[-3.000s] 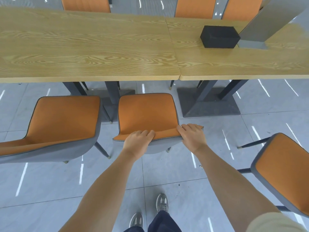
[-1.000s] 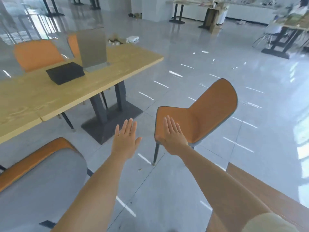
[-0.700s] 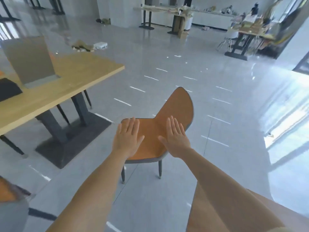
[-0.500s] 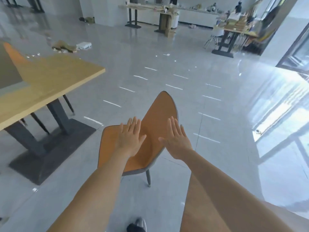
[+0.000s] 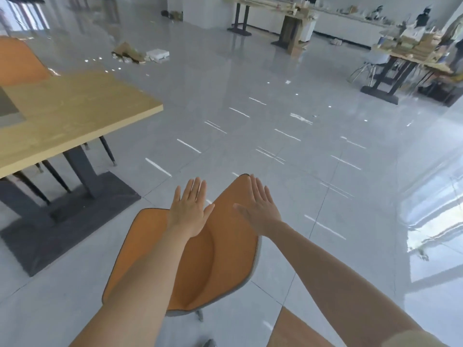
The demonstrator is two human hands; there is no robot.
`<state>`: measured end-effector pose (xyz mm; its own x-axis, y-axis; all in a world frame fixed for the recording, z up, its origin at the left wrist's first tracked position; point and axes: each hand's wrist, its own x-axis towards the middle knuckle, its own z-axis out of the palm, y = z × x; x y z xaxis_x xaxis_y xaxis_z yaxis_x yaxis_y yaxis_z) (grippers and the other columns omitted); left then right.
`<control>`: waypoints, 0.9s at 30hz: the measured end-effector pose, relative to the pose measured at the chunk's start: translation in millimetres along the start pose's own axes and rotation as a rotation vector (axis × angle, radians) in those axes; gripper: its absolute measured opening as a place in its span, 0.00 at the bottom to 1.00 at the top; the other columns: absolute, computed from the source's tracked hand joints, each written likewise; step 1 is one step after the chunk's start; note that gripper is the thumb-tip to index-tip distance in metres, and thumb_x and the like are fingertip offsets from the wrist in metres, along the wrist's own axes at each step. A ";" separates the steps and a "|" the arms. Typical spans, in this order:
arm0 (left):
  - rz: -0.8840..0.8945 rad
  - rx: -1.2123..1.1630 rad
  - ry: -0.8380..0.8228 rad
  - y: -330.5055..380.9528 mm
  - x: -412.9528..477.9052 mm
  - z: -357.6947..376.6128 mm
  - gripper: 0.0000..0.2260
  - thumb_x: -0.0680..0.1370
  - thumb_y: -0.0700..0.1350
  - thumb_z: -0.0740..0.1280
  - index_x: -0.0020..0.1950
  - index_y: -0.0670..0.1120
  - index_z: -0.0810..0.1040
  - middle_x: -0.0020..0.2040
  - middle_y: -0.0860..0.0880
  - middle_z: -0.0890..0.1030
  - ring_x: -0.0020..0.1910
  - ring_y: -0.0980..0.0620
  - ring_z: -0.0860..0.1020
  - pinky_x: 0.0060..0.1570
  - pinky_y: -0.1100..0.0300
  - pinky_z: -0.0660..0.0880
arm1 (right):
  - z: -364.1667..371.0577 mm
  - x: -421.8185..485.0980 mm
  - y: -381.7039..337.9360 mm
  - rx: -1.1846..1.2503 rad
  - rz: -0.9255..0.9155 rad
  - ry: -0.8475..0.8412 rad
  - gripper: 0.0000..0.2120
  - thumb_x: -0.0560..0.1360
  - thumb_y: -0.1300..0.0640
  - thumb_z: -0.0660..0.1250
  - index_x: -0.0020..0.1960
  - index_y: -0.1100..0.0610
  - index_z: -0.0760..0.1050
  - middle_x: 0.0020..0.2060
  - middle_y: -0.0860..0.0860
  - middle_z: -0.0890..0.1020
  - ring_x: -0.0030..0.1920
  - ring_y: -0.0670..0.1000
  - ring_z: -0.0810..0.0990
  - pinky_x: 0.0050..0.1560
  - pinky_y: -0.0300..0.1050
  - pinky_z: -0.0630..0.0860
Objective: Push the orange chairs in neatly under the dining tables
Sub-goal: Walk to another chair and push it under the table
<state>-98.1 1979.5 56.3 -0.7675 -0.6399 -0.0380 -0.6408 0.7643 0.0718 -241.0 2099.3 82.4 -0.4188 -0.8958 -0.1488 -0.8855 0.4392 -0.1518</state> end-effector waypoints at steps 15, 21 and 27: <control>-0.711 -0.095 -0.097 97.8 28.3 37.6 0.28 0.81 0.57 0.43 0.75 0.44 0.36 0.77 0.46 0.40 0.76 0.48 0.40 0.74 0.50 0.40 | 6.2 124.4 83.5 -0.101 -0.728 -0.202 0.38 0.75 0.36 0.38 0.75 0.59 0.32 0.75 0.54 0.35 0.75 0.52 0.35 0.72 0.46 0.34; -0.898 -0.257 -0.074 177.2 12.5 43.0 0.36 0.77 0.64 0.51 0.76 0.46 0.39 0.77 0.46 0.39 0.76 0.48 0.42 0.74 0.48 0.43 | 10.3 125.0 114.5 -0.193 -1.096 -0.373 0.47 0.67 0.27 0.40 0.76 0.55 0.38 0.76 0.56 0.37 0.76 0.55 0.39 0.74 0.50 0.41; -0.982 -0.379 -0.156 220.7 17.4 69.8 0.47 0.72 0.54 0.69 0.75 0.47 0.36 0.77 0.45 0.47 0.74 0.45 0.58 0.69 0.44 0.62 | 21.9 131.0 139.6 -0.243 -1.159 -0.409 0.48 0.73 0.36 0.62 0.76 0.59 0.37 0.76 0.56 0.40 0.76 0.53 0.41 0.74 0.48 0.41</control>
<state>-254.0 2142.7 1.9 0.0722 -0.9248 -0.3734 -0.9540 -0.1732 0.2446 -415.1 2044.7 20.3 0.6849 -0.6404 -0.3475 -0.7233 -0.6550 -0.2186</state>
